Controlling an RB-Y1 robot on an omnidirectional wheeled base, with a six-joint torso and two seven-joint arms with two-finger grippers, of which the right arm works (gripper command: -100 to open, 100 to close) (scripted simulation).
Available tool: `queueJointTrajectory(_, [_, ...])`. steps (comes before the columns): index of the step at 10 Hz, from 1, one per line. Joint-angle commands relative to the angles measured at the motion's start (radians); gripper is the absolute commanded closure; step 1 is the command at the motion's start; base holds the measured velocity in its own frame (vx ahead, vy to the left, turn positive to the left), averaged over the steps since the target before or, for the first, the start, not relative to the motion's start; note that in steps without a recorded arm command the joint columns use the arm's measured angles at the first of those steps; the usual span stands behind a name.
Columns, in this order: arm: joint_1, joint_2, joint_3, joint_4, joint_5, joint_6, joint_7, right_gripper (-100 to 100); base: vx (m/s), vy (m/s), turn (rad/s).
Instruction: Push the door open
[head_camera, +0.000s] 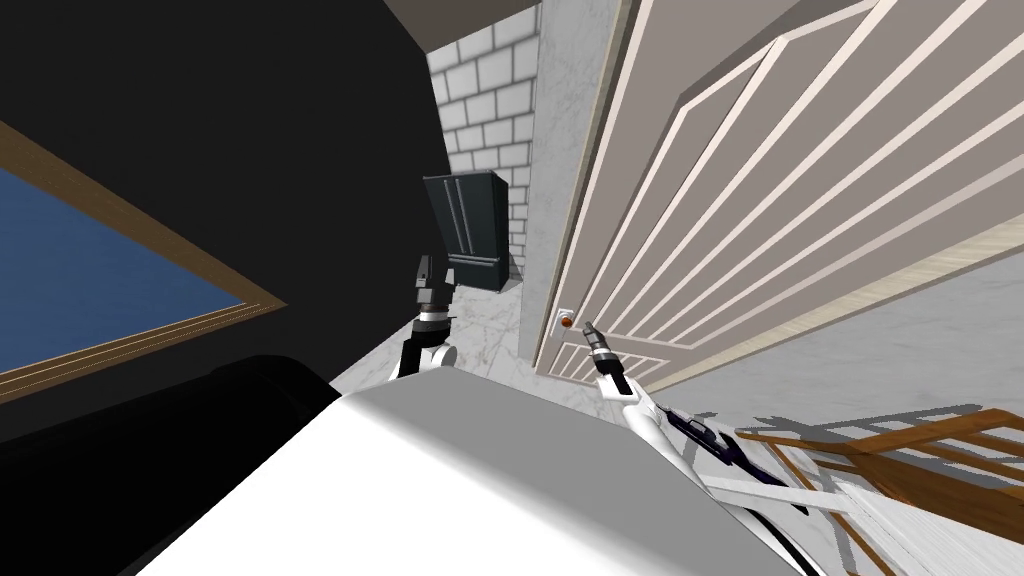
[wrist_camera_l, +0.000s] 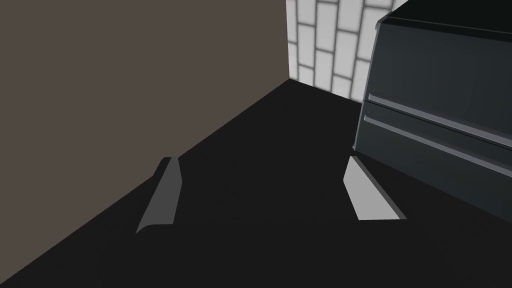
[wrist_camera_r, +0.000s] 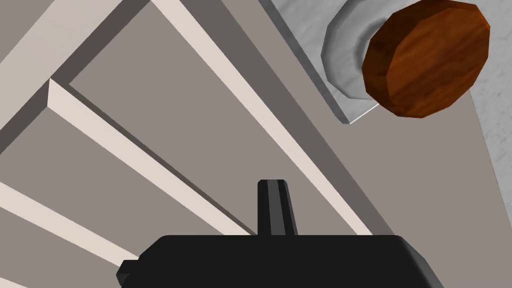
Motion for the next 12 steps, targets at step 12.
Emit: queueJointTrajectory(12, [-0.045, 0.075, -0.036, 0.032, -0.121, 0.02, -0.32, -100, -0.038, -0.017, 0.04])
